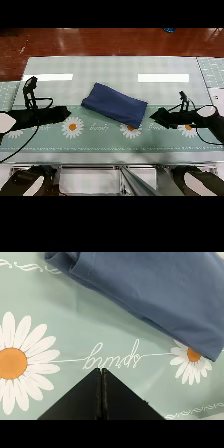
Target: Fold the shirts.
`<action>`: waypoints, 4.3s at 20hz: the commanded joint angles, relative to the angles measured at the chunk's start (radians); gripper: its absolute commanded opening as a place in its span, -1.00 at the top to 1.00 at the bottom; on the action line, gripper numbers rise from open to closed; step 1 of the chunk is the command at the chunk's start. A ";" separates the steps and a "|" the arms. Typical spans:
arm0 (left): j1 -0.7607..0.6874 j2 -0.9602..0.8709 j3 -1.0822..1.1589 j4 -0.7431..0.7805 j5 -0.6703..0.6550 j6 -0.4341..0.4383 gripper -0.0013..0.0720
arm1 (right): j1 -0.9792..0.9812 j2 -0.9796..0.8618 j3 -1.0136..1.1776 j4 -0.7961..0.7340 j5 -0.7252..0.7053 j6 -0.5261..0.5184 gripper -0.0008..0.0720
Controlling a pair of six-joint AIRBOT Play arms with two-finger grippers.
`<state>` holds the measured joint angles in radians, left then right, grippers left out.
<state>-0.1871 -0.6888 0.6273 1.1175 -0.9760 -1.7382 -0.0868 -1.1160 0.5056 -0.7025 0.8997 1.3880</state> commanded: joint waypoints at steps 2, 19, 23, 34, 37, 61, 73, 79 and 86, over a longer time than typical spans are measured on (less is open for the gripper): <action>0.000 -0.016 0.000 0.000 0.000 0.000 0.92 | 0.019 -0.178 0.010 0.299 0.005 -0.207 -0.15; 0.000 -0.035 0.000 -0.016 0.000 0.001 0.92 | 0.287 -0.454 1.102 0.014 0.290 0.052 0.91; 0.000 -0.035 0.000 -0.016 0.000 0.001 0.92 | 0.231 -0.454 1.374 -0.135 0.369 0.176 0.91; 0.000 -0.035 0.000 -0.018 -0.003 0.001 0.92 | -0.312 -0.348 1.542 -0.146 0.790 0.290 0.91; 0.000 -0.035 0.000 -0.018 -0.003 0.001 0.92 | -0.464 -0.293 1.540 -0.196 0.879 0.356 0.91; 0.000 -0.035 0.000 -0.017 0.060 0.077 0.92 | -1.012 0.412 0.274 -1.106 0.772 0.238 -0.16; -0.065 -0.384 0.610 0.160 -0.020 0.110 0.92 | -0.009 -0.056 0.789 -0.562 0.296 0.143 0.91; -0.062 -0.562 0.623 0.177 -0.183 0.111 0.92 | 0.085 -0.145 0.796 -0.627 0.338 0.146 0.91; -0.062 -0.579 0.623 0.174 -0.212 0.111 0.92 | 0.082 -0.141 0.796 -0.624 0.333 0.145 0.91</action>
<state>-0.2485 -1.2564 1.2472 1.2896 -1.1717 -1.6268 -0.0105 -1.2537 1.2999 -1.3239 1.2324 1.5337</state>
